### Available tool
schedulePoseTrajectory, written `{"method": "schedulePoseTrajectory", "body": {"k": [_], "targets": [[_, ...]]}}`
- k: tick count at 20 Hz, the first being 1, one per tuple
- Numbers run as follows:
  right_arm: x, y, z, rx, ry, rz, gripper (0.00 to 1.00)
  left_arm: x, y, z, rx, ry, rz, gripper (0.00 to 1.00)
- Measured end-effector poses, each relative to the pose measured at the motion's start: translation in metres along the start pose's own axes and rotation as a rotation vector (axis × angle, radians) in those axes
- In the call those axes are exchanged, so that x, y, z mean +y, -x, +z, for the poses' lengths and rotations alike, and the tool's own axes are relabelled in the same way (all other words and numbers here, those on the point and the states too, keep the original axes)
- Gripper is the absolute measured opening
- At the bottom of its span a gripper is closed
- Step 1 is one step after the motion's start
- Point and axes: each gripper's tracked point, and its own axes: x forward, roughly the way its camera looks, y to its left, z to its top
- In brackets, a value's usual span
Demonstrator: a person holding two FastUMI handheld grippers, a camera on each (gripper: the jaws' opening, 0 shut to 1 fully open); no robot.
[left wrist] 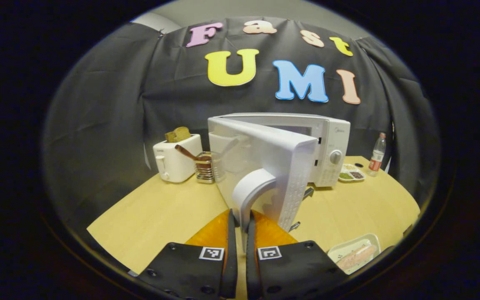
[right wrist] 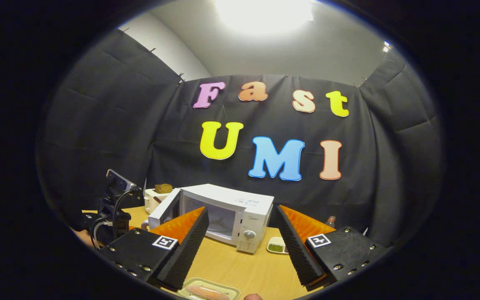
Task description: Open the microwave oven with the left hand, put the food in, and close the microwave oven.
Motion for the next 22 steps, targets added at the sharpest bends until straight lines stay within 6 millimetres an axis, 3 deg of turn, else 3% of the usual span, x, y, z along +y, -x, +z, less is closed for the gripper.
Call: {"method": "schedulePoseTrajectory", "body": {"k": [3,8,12,15,19,21,22], "targets": [[0.025,-0.008,0.003,-0.008,0.017,0.036,0.97,0.032,0.005,-0.004,-0.003,0.015,0.014,0.17],[0.058,-0.018,-0.014,0.047,0.042,0.110,0.98,0.057,0.007,-0.008,-0.013,0.031,-0.029,0.15],[0.082,-0.015,-0.048,0.171,0.071,0.248,0.98,0.071,0.005,-0.009,-0.004,0.034,-0.055,0.16],[0.084,-0.012,-0.072,0.232,0.089,0.325,0.98,0.077,0.013,-0.011,0.001,0.090,-0.044,0.18],[0.088,0.001,-0.119,0.359,0.065,0.480,0.98,0.095,0.040,-0.008,-0.045,0.094,0.087,0.20],[0.085,0.005,-0.143,0.415,0.074,0.540,0.98,0.097,0.057,-0.002,-0.054,0.107,0.136,0.12],[0.083,0.009,-0.156,0.444,0.083,0.572,0.98,0.095,0.067,0.001,-0.062,0.113,0.155,0.18]]}}
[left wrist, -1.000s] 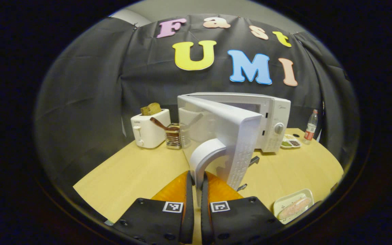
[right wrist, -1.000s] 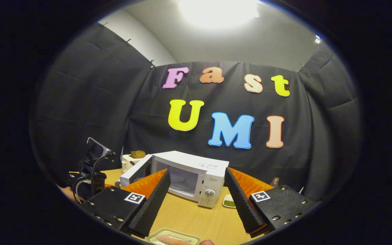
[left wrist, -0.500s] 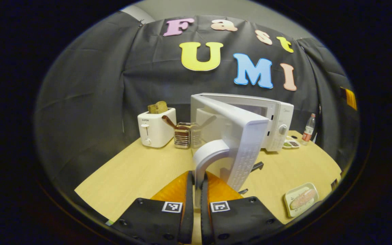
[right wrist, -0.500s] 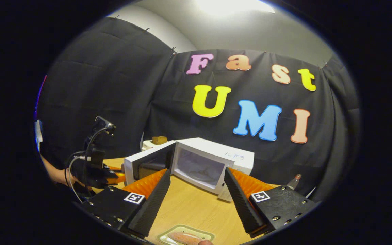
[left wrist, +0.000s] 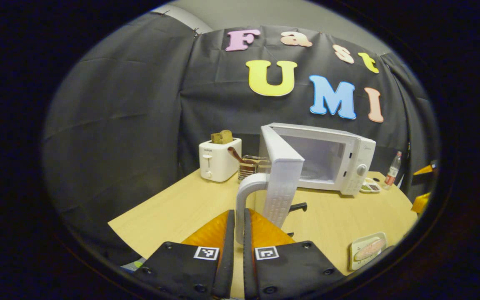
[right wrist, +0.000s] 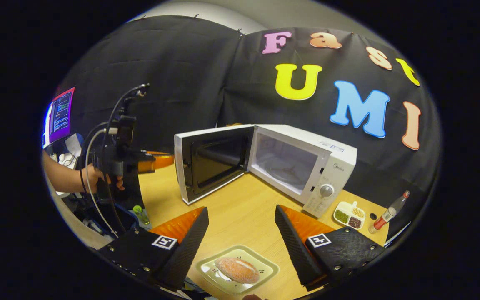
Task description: Open the microwave oven with the left hand, put the food in, and close the microwave oven.
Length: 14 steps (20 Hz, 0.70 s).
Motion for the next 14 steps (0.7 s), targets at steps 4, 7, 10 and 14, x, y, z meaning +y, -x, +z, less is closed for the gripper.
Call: {"method": "schedulePoseTrajectory", "body": {"k": [4,7,10,14], "targets": [[-0.002,-0.008,-0.047,0.112,0.043,0.122,0.98,-0.008,0.040,0.016,-0.052,0.009,0.071,0.44],[-0.001,-0.012,-0.075,0.177,0.052,0.210,0.98,-0.016,0.070,0.019,-0.070,0.017,0.117,0.51],[0.001,-0.016,-0.100,0.241,0.069,0.267,0.98,-0.018,0.100,0.028,-0.103,0.025,0.188,0.73],[0.009,-0.023,-0.130,0.340,0.047,0.356,0.98,-0.015,0.136,0.039,-0.144,0.022,0.276,0.99]]}}
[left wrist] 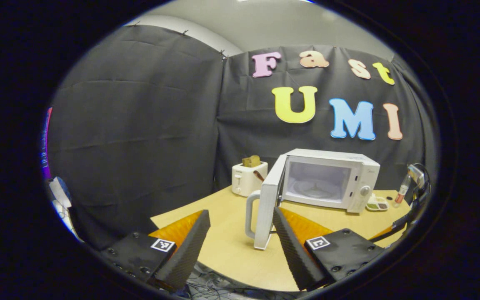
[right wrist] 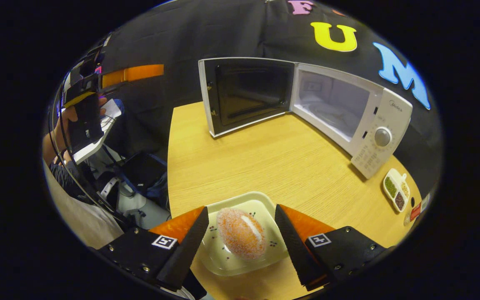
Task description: Open the microwave oven with the left hand, put the food in, and close the microwave oven.
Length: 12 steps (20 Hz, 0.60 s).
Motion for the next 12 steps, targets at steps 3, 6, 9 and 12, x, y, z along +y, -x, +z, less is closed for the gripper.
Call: {"method": "schedulePoseTrajectory", "body": {"k": [3,6,9,12], "targets": [[-0.012,-0.014,-0.013,0.057,0.004,-0.018,0.98,0.005,0.015,0.007,-0.015,-0.003,0.025,0.99],[-0.008,-0.023,-0.026,0.110,0.001,0.003,0.98,0.008,0.013,0.014,-0.029,0.001,0.036,0.99],[-0.002,-0.027,-0.030,0.144,0.014,0.012,0.87,0.008,0.004,0.028,-0.052,-0.015,0.026,0.99],[-0.003,-0.022,-0.016,0.109,0.046,-0.031,0.79,0.006,-0.007,0.036,-0.069,-0.031,0.005,0.99]]}}
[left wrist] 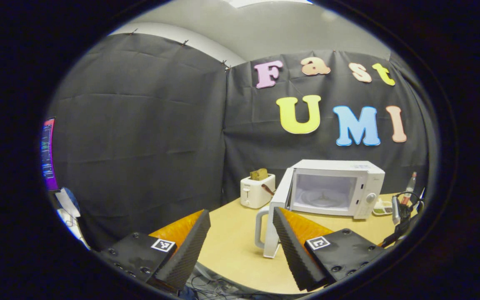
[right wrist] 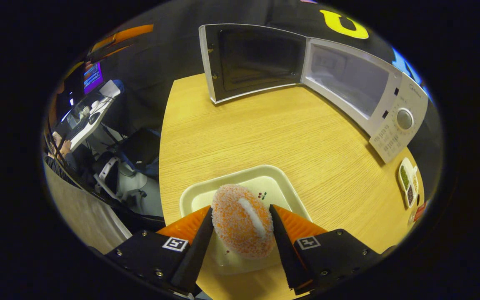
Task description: Open the microwave oven with the left hand, put the food in, and close the microwave oven.
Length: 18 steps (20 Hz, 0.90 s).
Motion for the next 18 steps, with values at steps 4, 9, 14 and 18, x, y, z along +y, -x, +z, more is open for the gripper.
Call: {"method": "schedulePoseTrajectory", "body": {"k": [4,9,14,18], "targets": [[-0.013,0.015,0.045,-0.080,0.025,-0.064,0.80,-0.004,-0.020,0.005,-0.009,0.005,-0.031,0.99],[-0.043,0.032,0.117,-0.180,0.052,-0.170,0.79,0.004,-0.043,0.011,-0.028,0.022,-0.050,0.99],[-0.076,0.036,0.182,-0.272,0.094,-0.294,0.79,0.033,-0.065,0.008,-0.023,0.020,-0.026,0.99],[-0.102,0.023,0.223,-0.307,0.104,-0.380,0.79,0.062,-0.077,0.005,-0.020,0.028,0.006,0.99]]}}
